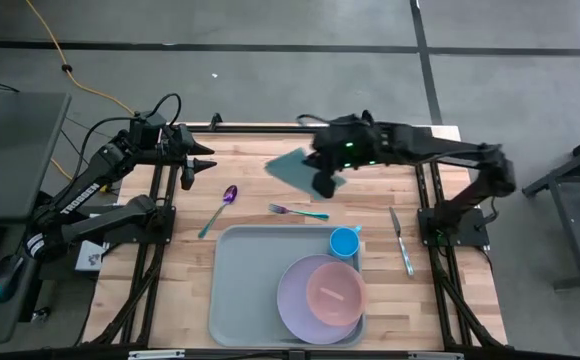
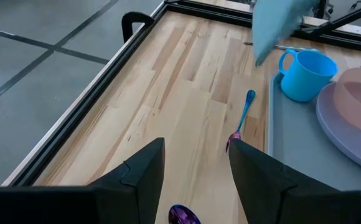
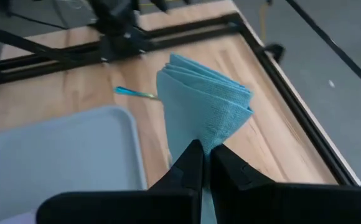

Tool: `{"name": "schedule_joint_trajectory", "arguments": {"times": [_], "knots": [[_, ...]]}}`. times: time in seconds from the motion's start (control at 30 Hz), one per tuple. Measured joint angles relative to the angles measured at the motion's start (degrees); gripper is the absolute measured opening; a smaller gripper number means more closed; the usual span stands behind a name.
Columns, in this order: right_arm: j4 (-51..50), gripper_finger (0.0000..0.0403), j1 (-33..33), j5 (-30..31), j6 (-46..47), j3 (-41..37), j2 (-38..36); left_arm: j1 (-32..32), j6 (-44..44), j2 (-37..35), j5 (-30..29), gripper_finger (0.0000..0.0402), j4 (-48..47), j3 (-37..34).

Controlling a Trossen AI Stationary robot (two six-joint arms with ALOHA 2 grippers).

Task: Set up tray
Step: Put the light blue napkin on the gray serving tray to the left of the violet plate

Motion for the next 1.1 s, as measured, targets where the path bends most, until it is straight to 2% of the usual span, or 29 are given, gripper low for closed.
{"name": "schedule_joint_trajectory", "arguments": {"times": [0.17, 0.37, 0.77, 1.1], "knots": [[0.04, 0.0000, 3.55, -0.97, -0.90, 8.79, 8.49, -0.01, -0.06, 0.02, -0.23, 0.0211, 0.57, 0.00], [5.10, 0.0000, 7.63, 0.83, 5.41, 13.68, 14.08, -0.01, -0.26, 0.00, -0.39, 0.0211, 3.91, 0.00], [20.51, 0.0000, 18.21, 20.64, 22.15, 13.62, 19.45, -0.01, 0.15, 0.00, -1.71, 0.0211, 6.69, 0.00], [26.65, 0.0000, 26.78, 30.63, 27.08, 13.59, 23.80, 0.01, -1.68, 0.02, -2.05, 0.0211, 9.67, 0.00]]}}
